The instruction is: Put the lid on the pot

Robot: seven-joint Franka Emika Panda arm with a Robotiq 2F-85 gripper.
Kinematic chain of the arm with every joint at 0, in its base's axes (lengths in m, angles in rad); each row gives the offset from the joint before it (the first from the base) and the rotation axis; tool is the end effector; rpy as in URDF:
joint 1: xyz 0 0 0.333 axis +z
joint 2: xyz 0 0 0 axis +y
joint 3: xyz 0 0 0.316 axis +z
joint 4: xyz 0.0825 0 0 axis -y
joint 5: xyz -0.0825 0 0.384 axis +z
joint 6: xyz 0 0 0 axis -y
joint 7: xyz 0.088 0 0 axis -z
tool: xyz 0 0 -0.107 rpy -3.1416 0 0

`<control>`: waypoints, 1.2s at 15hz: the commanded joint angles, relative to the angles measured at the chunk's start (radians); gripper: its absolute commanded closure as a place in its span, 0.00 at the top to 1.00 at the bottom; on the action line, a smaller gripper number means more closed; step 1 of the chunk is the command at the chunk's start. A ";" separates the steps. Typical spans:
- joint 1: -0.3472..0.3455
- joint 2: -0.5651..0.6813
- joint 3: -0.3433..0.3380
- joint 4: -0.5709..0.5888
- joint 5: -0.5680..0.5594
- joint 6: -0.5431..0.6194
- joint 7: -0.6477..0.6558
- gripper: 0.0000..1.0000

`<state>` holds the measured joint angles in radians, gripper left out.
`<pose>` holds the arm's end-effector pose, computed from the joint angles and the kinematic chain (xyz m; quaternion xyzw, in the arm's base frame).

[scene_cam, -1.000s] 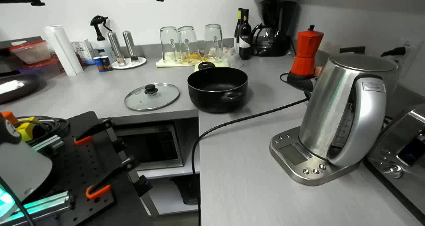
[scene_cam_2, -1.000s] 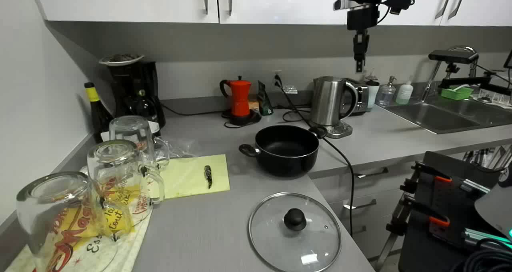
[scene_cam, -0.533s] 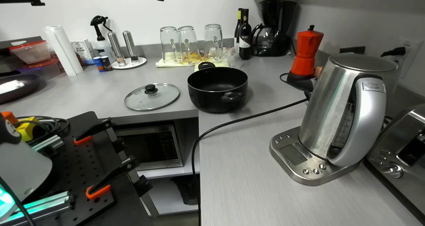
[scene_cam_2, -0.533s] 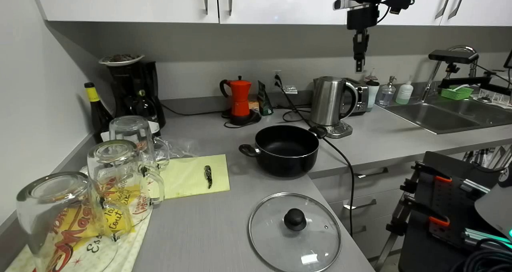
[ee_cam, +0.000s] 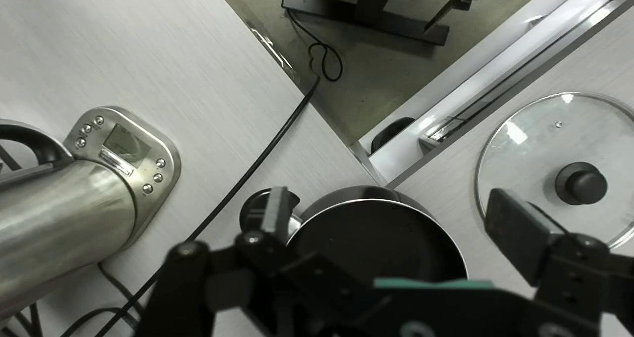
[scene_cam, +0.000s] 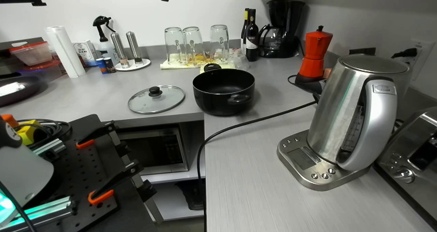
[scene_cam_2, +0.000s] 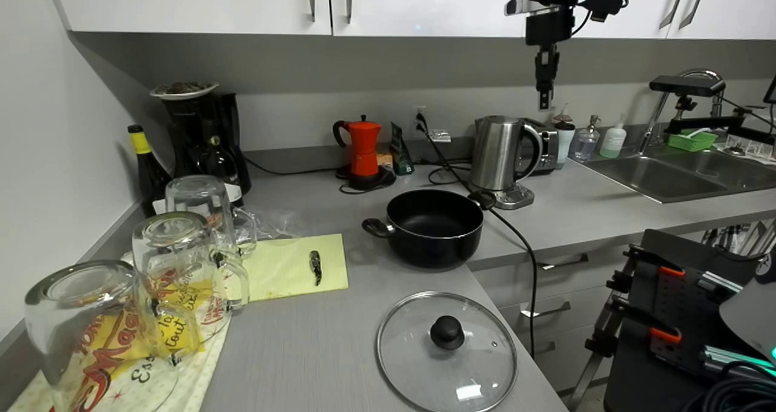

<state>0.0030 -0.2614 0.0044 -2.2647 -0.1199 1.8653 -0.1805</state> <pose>0.4540 -0.0058 0.4560 0.9894 0.1145 -0.0735 0.0504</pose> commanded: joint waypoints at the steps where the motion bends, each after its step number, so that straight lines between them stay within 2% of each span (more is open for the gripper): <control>1: 0.017 0.028 -0.002 0.021 0.007 0.023 -0.029 1.00; 11: 0.140 0.211 0.107 0.029 0.012 0.273 -0.107 1.00; 18: 0.193 0.374 0.185 0.076 -0.038 0.336 -0.180 1.00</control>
<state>0.1829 0.0397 0.1694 -2.2372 -0.1251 2.1857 -0.3179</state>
